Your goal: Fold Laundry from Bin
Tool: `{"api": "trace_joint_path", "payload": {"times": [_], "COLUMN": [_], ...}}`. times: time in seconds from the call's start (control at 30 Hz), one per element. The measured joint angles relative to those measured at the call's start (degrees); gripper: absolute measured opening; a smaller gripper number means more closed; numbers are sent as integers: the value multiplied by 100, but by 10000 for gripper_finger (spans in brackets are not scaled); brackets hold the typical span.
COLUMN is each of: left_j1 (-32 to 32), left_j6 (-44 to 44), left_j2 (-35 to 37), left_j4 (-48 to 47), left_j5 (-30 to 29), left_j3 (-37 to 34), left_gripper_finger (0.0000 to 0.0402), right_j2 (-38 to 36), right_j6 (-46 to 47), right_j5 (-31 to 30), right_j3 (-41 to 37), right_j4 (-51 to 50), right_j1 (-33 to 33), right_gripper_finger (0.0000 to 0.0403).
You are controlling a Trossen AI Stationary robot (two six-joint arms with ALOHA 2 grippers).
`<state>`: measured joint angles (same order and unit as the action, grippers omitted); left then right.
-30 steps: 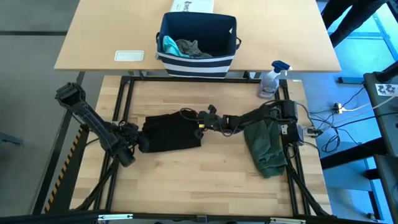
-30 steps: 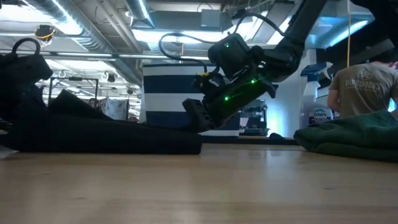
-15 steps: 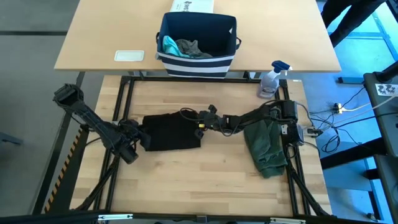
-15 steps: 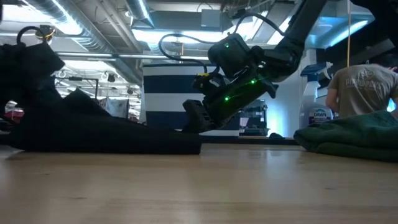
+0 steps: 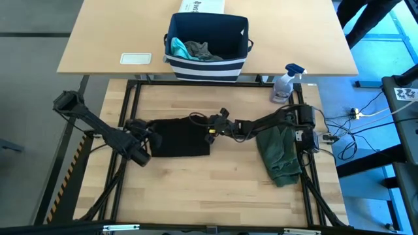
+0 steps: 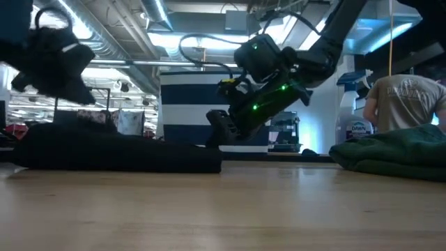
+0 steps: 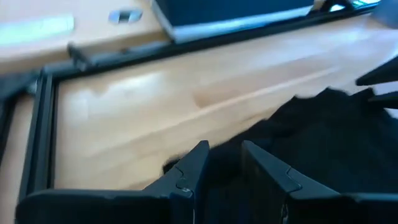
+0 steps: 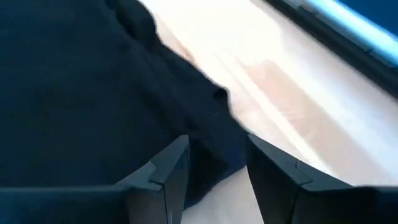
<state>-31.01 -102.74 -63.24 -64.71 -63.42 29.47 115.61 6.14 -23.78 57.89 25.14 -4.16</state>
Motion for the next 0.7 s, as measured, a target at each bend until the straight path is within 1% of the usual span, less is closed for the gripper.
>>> {"api": "trace_joint_path", "payload": {"times": [0.13,0.23,0.37,0.43,0.5,0.57,0.7], "left_j1": [8,-18,-17,-15,-20,-40,-35], "left_j6": [1089,2489,4514,5324,5917,6308,7208], "left_j2": [0,0,-17,-59,-159,-289,-548], "left_j4": [102,631,2060,2891,3425,3782,4025], "left_j5": [-359,-310,233,595,974,1270,1879], "left_j3": [388,663,757,701,635,621,621], "left_gripper_finger": [89,89,89,89,89,89,89], "right_j2": [-303,-536,-781,-850,-891,-928,-965], "right_j6": [-191,-284,-352,-360,-361,-357,-386], "right_j5": [-209,-282,-283,-235,-114,-57,-62], "right_j3": [0,0,0,0,0,0,0], "right_j4": [-279,-454,-510,-536,-587,-690,-771], "right_j1": [1,0,7,7,7,11,123], "right_gripper_finger": [157,157,157,157,157,157,157]}}
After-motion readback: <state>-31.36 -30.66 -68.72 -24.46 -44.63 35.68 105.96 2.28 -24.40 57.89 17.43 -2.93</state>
